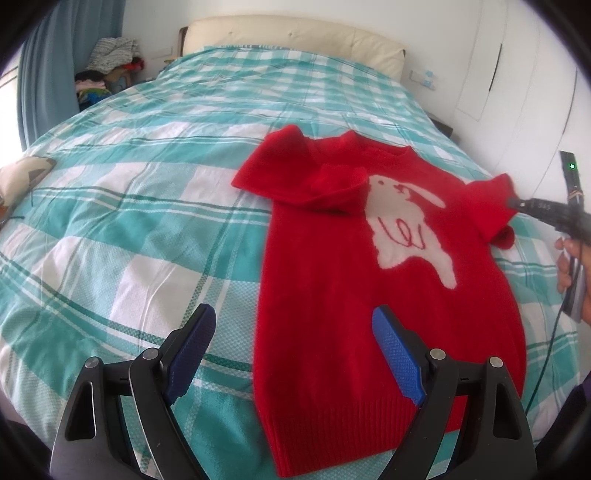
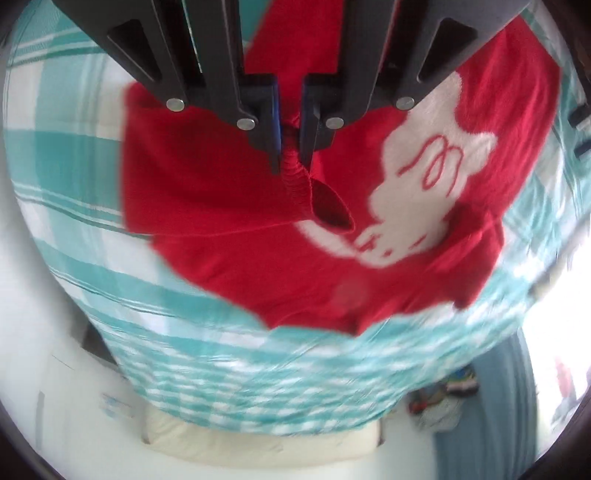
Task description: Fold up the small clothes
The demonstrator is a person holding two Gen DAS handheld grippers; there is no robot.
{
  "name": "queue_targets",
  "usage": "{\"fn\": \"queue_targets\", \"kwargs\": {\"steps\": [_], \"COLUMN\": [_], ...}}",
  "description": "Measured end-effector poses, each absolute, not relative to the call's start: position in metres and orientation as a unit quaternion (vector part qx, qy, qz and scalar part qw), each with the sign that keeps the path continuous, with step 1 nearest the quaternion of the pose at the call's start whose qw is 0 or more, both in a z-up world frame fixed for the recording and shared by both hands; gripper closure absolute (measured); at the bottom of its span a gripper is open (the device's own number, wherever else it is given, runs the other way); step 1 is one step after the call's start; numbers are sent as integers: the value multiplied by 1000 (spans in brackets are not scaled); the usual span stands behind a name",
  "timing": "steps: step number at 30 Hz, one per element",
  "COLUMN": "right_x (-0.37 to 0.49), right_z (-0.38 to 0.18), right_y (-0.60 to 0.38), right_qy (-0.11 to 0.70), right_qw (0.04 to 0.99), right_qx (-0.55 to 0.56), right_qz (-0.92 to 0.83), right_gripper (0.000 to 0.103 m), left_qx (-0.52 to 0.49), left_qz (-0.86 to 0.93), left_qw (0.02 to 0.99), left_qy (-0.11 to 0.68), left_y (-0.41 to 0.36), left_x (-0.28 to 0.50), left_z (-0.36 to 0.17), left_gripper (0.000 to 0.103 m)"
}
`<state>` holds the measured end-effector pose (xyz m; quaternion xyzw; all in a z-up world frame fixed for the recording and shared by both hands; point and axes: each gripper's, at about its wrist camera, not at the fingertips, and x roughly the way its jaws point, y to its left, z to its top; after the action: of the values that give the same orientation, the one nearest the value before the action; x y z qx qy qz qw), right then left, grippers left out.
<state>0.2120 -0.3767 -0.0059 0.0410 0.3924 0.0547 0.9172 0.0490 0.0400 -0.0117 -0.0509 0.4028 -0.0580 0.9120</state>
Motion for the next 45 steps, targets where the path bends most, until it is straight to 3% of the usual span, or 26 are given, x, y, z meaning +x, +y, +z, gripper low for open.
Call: {"fn": "queue_targets", "kwargs": {"steps": [3, 7, 12, 17, 22, 24, 27, 29, 30, 31, 45], "right_x": [177, 133, 100, 90, 85, 85, 88, 93, 94, 93, 77], "right_z": [17, 0, -42, -47, -63, -61, -62, -66, -65, -62, -64], "right_y": [-483, -577, -615, -636, -644, -644, -644, -647, -648, -649, -661], "right_qy": [341, 335, 348, 323, 320, 308, 301, 309, 316, 319, 347], "right_qw": [927, 903, 875, 871, 852, 856, 857, 852, 850, 852, 834], "right_qx": [154, 240, 293, 338, 396, 398, 400, 402, 392, 374, 341], "right_qz": [-36, -123, -166, -154, -123, -121, -124, -132, -154, -181, -260], "right_gripper": [95, 95, 95, 94, 77, 62, 55, 60, 91, 98, 99], "left_qx": [-46, -49, -40, -48, -50, -49, -41, -34, -33, -33, -21], "left_qz": [-51, -36, -17, -21, -28, -31, -34, -33, -33, -34, -34], "left_qw": [913, 912, 916, 911, 910, 909, 910, 910, 910, 909, 910], "left_qy": [402, 405, 399, 408, 412, 413, 411, 411, 412, 413, 413], "left_y": [41, 43, 44, 46, 44, 41, 37, 34, 34, 33, 28], "left_x": [48, 48, 49, 53, 52, 52, 50, 49, 49, 49, 47], "left_z": [-12, -16, -20, -23, -22, -22, -23, -24, -25, -25, -25], "left_gripper": [15, 15, 15, 15, 15, 15, 15, 15, 15, 15, 15]}}
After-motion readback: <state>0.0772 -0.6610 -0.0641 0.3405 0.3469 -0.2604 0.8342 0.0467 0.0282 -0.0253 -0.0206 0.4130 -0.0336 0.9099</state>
